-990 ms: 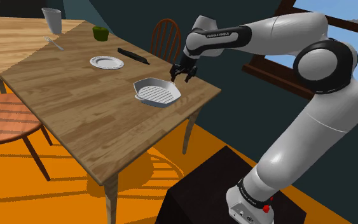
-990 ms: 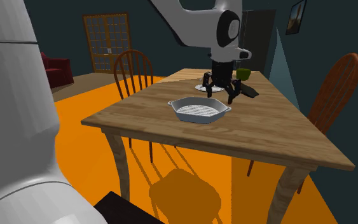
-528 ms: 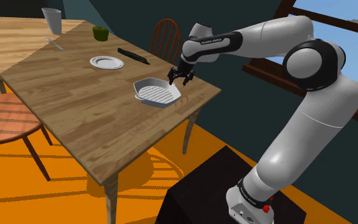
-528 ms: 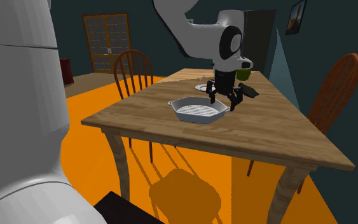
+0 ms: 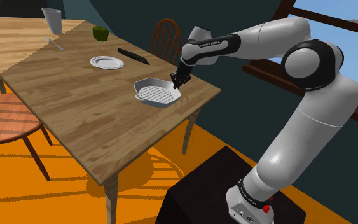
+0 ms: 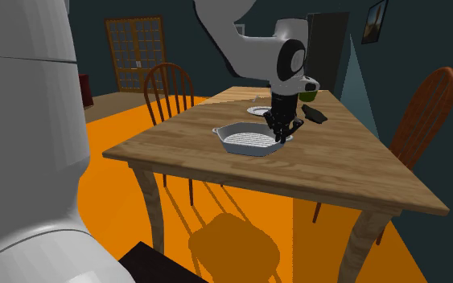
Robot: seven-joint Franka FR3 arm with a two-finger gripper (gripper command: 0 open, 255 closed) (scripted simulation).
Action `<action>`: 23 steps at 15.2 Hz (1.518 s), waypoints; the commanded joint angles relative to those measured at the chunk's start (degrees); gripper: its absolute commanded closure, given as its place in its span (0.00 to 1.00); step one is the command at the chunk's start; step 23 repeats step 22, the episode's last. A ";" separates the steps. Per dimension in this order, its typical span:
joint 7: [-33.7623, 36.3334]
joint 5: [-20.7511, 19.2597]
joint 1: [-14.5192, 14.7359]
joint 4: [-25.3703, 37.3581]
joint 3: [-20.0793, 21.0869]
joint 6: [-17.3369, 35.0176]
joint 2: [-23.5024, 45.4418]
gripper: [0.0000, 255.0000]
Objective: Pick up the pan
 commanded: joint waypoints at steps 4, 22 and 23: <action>-0.02 -0.02 0.00 -0.05 0.00 0.01 0.01 1.00; 0.66 -0.48 -0.04 8.02 -0.07 -11.03 -2.98 1.00; 0.66 -0.48 -0.04 8.02 -0.07 -11.03 -2.98 1.00</action>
